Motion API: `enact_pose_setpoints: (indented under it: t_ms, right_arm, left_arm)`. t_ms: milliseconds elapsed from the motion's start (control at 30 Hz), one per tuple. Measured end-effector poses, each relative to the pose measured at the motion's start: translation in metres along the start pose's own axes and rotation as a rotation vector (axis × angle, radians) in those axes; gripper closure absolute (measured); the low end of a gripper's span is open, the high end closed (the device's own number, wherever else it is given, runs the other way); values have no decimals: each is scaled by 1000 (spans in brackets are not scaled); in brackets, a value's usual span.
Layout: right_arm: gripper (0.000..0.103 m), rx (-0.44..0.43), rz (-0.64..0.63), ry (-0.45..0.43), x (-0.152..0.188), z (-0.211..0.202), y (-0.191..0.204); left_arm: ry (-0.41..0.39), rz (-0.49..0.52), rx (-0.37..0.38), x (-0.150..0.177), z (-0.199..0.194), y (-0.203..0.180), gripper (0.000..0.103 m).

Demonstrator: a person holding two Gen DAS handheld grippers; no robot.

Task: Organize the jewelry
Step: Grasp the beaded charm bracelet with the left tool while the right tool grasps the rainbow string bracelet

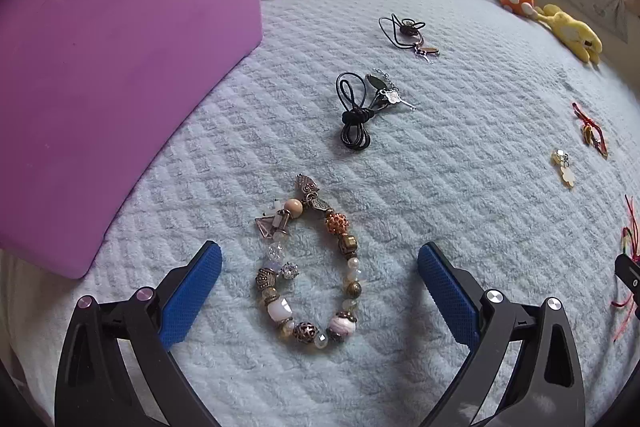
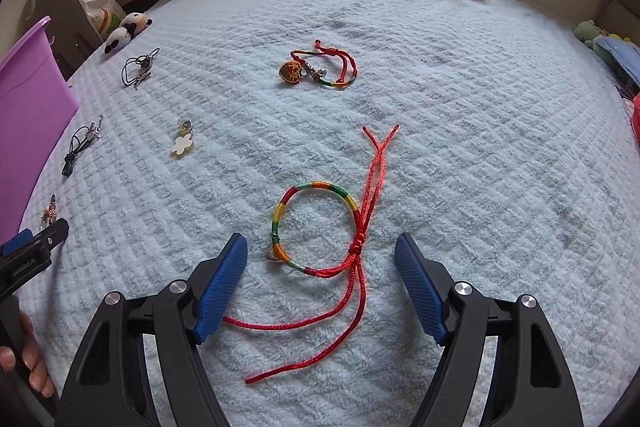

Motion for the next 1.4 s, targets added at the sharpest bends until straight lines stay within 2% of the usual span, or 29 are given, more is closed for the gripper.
enact_pose_setpoints:
  t_ms: [533, 800, 833, 867, 900, 967, 1100, 1167, 1267, 1333, 1367, 1400]
  right_arm:
    - [31, 53, -29, -24, -7, 13, 5]
    - [46, 34, -45, -30, -3, 9, 12]
    - [51, 30, -50, -30, -2, 9, 13]
    - [55, 28, -57, -31, -2, 9, 16]
    - [56, 33, -64, -35, -1, 8, 17]
    - [58, 32, -60, -35, 0, 7, 18]
    - [61, 27, -54, -30, -1, 7, 18]
    - [66, 27, -66, -27, -1, 6, 20]
    - [72, 23, -78, -22, 0, 6, 24]
    - [81, 17, -89, -20, 1, 5, 27]
    - [83, 21, -94, -21, 2, 4, 28]
    - [83, 20, -94, -20, 2, 4, 28]
  left_arm:
    - [-6, -7, -4, -5, 11, 1, 5]
    - [-11, -4, 7, -5, 10, 0, 11]
    - [-11, -1, 4, -5, 9, -1, 12]
    - [-14, 4, 4, -5, 9, -2, 15]
    - [-18, 11, 14, -5, 7, -6, 22]
    - [-26, 27, 13, -4, 4, -11, 28]
    - [-25, 8, 29, -4, 3, -10, 32]
    - [-25, 7, 31, -4, 2, -11, 37]
    - [-28, 17, 53, -3, -1, -16, 54]
    - [-31, 27, 51, -3, -3, -18, 62]
    - [-32, 26, 54, -3, -3, -18, 66]
    - [-33, 25, 67, -2, -4, -19, 74]
Point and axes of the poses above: each gripper's, at about its wrist camera, not at the fingertips, and z roughly the way its jaws point, y to its left, x to its underside, the point moved 10 cm from there along z, roughly the way its jaws point, and after that the axes turned 8 degrees about z, right-handed, at the moved point
